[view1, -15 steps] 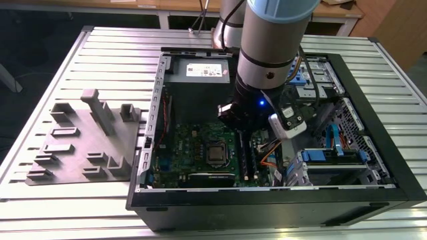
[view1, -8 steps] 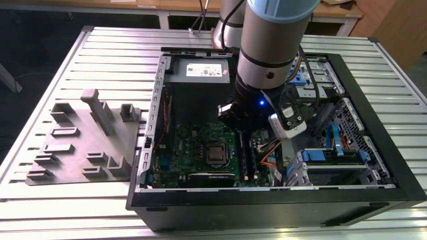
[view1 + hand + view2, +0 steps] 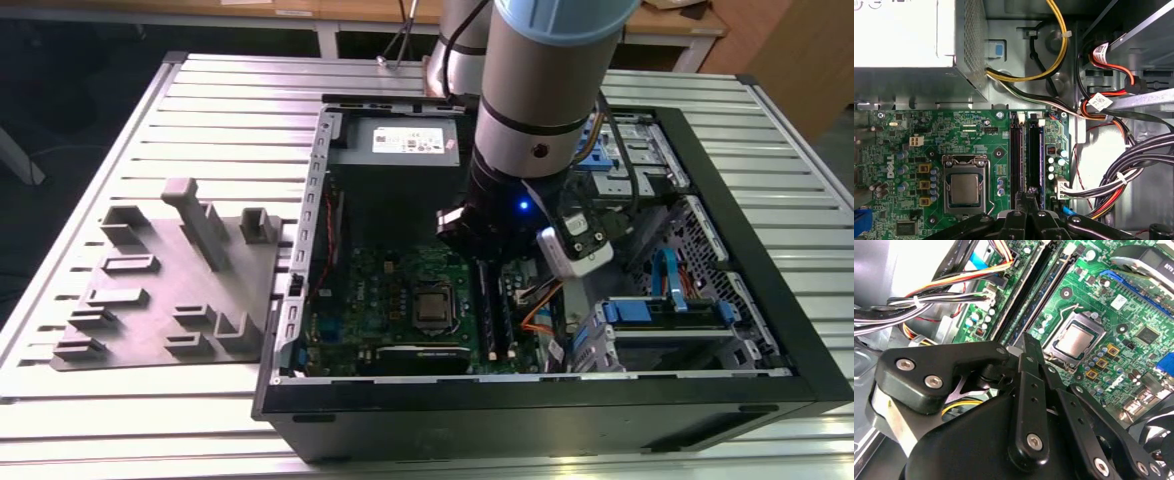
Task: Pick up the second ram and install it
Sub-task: 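Press down the second ram until it locks into place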
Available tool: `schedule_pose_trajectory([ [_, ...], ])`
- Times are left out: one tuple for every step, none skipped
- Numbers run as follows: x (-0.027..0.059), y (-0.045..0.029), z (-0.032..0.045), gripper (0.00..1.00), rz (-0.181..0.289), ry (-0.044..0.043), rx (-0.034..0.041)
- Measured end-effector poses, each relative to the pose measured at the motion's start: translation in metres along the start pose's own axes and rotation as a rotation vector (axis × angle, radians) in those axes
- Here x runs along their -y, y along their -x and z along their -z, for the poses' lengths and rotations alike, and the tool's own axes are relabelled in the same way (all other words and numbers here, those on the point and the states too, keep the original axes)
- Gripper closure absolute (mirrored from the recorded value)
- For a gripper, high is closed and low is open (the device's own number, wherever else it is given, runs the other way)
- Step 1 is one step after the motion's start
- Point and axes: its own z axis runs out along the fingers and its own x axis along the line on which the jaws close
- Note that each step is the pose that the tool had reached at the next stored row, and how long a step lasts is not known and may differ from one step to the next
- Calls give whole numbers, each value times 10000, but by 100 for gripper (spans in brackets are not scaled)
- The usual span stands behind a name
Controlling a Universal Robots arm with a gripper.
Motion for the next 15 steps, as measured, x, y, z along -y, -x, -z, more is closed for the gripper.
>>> schedule_pose_trajectory([
  [-6, -1, 2, 93, -1, -3, -1],
  [-16, -1, 1, 93, -1, -4, -1],
  [-24, -1, -1, 93, -1, -1, 0],
  [-31, -1, -5, 93, 0, 16, -1],
  [-38, -1, -9, 93, -1, 40, -1],
  [-47, -2, -13, 93, -3, 70, -3],
  [-57, -3, -18, 93, -4, 102, -3],
  [-68, -3, -23, 93, -6, 133, -4],
  [-79, -4, -28, 93, -7, 164, -5],
  [-91, -4, -33, 93, -8, 194, -6],
  [-104, -5, -38, 93, -8, 221, -7],
  [-117, -5, -42, 93, -9, 241, -7],
  [-131, -6, -47, 93, -9, 254, -8],
  [-145, -6, -51, 93, -10, 264, -8],
  [-157, -7, -55, 93, -10, 268, -8],
])
